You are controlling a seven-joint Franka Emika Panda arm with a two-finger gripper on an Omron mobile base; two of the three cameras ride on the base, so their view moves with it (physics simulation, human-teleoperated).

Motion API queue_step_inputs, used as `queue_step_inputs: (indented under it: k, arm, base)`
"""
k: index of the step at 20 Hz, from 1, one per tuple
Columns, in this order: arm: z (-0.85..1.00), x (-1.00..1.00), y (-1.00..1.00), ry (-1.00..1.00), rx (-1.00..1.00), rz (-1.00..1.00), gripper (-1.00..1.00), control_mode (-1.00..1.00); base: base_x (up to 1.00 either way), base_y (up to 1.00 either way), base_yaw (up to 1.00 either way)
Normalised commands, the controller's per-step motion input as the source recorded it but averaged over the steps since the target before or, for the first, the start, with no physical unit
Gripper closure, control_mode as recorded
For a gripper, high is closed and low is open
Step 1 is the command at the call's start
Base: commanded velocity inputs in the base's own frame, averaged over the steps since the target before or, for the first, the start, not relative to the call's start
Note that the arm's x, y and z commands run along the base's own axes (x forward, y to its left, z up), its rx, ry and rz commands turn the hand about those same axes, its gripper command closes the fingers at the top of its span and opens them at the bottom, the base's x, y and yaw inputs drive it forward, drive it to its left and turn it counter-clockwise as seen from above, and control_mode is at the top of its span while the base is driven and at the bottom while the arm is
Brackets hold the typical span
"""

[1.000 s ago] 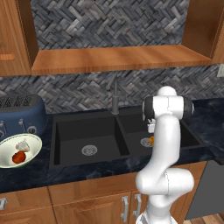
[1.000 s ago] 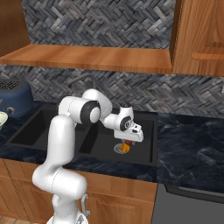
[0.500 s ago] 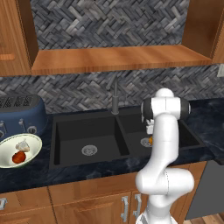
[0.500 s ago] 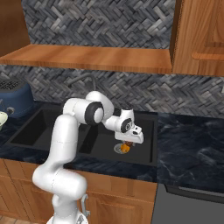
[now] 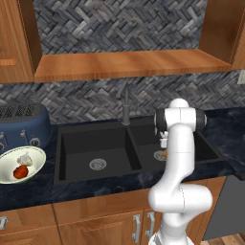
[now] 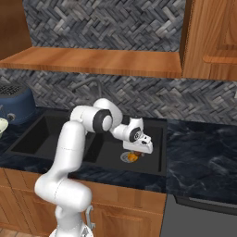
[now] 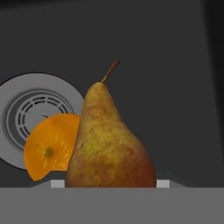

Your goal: There is a mixed pile of frozen fruits and vegetables on the counter. Locate all the frozen vegetables and place the items in a bowl on the counter. Take all the frozen fruits and defrost them in a running sink.

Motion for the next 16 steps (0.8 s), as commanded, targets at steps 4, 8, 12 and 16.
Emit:
queue_step_inputs:
  k: [4, 8, 12, 16]
  arm:
    - [-0.14, 0.0, -0.03, 0.01, 0.04, -0.01, 1.0, -1.0]
    - [-0.1, 0.0, 0.0, 0.01, 0.01, 0.0, -1.0, -1.0]
    - [-0.03, 0.0, 0.0, 0.01, 0.0, 0.0, -1.0, -1.0]
    - [0.1, -0.01, 0.04, -0.01, 0.0, 0.0, -1.0, -1.0]
  base:
    - [0.0, 0.0, 0.0]
    - [0.0, 0.0, 0.0]
    - [0.0, 0.0, 0.0]
    - [0.0, 0.0, 0.0]
